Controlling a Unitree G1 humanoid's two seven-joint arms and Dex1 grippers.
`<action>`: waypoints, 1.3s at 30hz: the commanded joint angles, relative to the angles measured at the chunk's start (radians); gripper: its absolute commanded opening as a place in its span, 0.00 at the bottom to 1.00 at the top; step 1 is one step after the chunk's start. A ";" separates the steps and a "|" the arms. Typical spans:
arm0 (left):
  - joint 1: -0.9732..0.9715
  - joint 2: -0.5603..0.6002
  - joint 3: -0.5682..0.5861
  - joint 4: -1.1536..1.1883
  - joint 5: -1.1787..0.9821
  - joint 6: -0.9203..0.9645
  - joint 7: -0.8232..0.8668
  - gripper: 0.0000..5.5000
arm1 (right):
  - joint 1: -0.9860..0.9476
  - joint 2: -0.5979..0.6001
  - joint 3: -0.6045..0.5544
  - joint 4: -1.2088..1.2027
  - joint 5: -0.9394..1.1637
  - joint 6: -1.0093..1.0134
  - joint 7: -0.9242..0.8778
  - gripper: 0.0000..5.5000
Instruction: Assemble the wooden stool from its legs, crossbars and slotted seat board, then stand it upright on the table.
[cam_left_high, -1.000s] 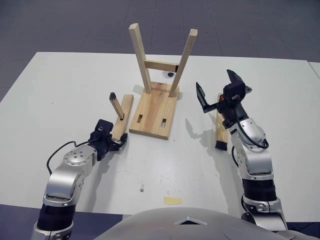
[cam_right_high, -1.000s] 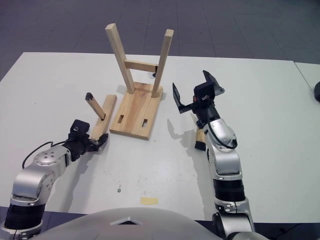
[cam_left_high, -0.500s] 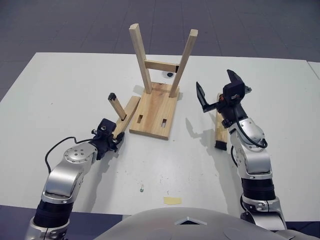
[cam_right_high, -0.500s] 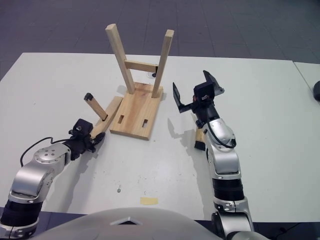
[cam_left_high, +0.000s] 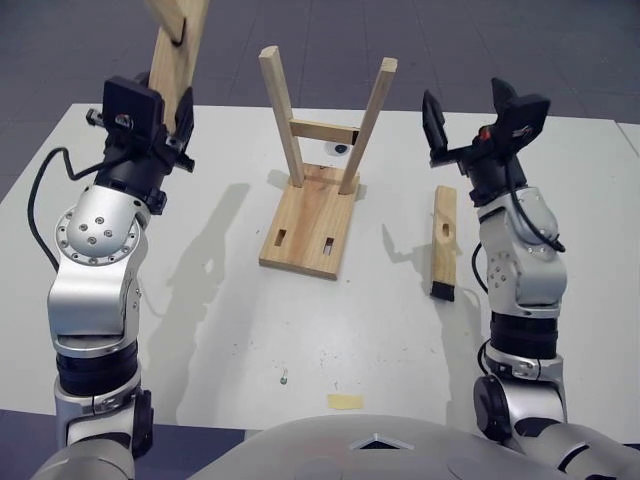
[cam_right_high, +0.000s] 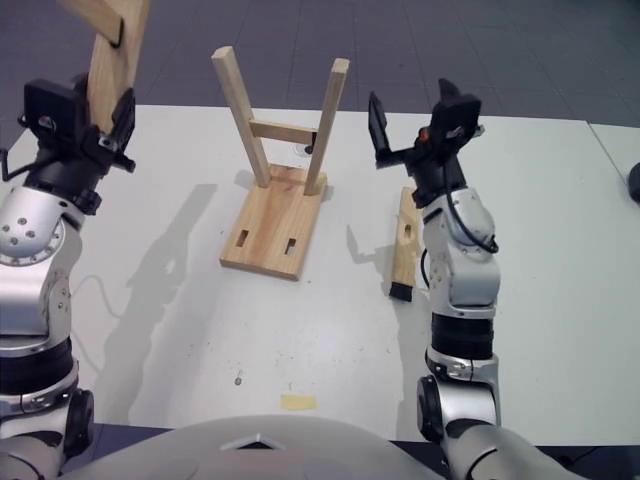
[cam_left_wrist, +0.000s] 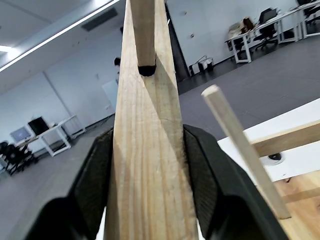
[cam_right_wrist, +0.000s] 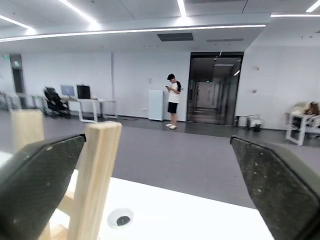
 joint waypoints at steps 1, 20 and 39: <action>-0.004 0.018 -0.078 -0.024 -0.025 -0.045 -0.105 0.37 | -0.078 0.021 -0.128 -0.071 0.539 0.294 0.014 0.98; -0.018 -0.064 -0.279 0.023 0.016 -0.121 -0.196 0.37 | -0.036 0.099 -0.052 -0.041 0.880 0.320 -0.233 0.98; -0.026 -0.102 -0.317 -0.024 -0.077 -0.038 -0.295 0.37 | -0.054 0.089 -0.061 -0.045 1.024 0.331 -0.126 0.60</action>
